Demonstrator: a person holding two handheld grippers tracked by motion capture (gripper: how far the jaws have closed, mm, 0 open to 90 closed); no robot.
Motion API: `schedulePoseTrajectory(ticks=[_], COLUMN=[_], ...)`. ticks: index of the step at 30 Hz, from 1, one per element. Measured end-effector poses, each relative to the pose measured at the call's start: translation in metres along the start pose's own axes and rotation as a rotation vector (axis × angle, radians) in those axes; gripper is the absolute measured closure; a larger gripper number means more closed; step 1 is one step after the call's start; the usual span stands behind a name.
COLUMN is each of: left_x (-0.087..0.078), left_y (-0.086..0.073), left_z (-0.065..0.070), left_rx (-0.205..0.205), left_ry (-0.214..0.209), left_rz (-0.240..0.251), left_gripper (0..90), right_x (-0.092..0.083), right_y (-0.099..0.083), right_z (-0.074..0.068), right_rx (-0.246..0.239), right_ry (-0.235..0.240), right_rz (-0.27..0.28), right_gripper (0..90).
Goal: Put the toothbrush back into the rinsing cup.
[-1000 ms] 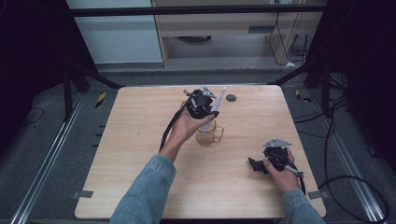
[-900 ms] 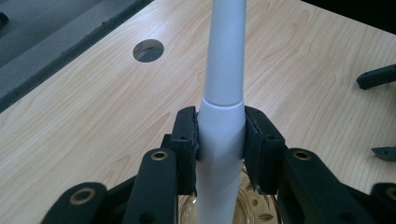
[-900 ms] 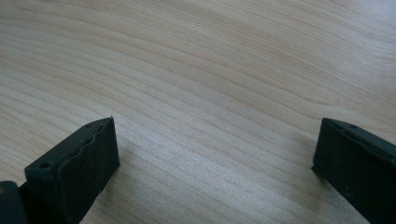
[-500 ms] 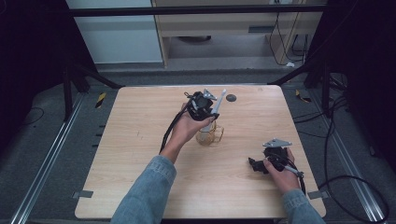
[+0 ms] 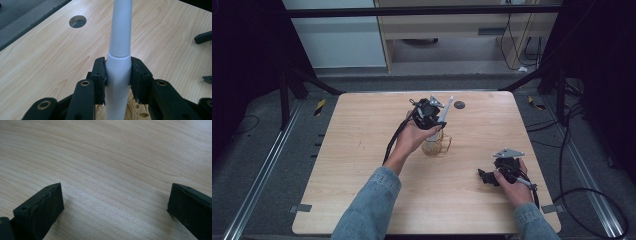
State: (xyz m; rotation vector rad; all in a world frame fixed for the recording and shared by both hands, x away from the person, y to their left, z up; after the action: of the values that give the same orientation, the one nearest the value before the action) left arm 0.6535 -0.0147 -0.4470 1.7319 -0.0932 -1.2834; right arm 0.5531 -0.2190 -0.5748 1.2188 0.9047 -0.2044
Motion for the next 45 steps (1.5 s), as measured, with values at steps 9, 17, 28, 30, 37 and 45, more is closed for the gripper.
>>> schedulePoseTrajectory(ticks=[9,17,28,30,37,45], left_x=[0.0031,0.0035,0.0055,0.0059,0.0067,0.0038], left_y=[-0.0020,-0.0034,-0.0062,-0.0060,-0.0056,-0.0027], left_z=[0.0006,0.0000,-0.0013,-0.0006,0.0005,-0.0018], left_rx=[-0.004,-0.003,-0.009,-0.008,-0.012,-0.030], left_ry=[-0.001,0.000,0.003,0.004,0.002,0.005], left_rz=[-0.007,-0.012,-0.011,-0.007,-0.007,0.021], left_gripper=[67.2,67.2,67.0,67.0,66.8,65.3], right_x=[0.0001,0.0001,0.0001,0.0001,0.0001,0.0001], right_y=[0.0000,0.0001,0.0000,0.0000,0.0000,0.0000], right_z=[-0.0002,-0.0001,-0.0002,-0.0001,-0.0002,-0.0002], right_rx=[0.001,0.000,0.002,0.001,0.002,0.002], right_ry=[0.001,0.001,0.001,0.001,0.001,0.001], right_rz=[0.001,0.001,0.001,0.001,0.000,0.001], right_gripper=[0.4,0.4,0.4,0.3,0.3,0.4])
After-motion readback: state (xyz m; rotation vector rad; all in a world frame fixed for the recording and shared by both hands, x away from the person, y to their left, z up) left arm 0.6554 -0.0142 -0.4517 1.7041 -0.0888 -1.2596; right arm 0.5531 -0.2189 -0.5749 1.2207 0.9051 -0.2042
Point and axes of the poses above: each handheld gripper's, and its own axes: x roughly forward along the jaws, y roughly out of its top, z roughly to its right, the point moved 9 cm from there along x, roughly forward along the jaws, and after that the axes turned 4 degrees about -x, right-handed, at the moved point
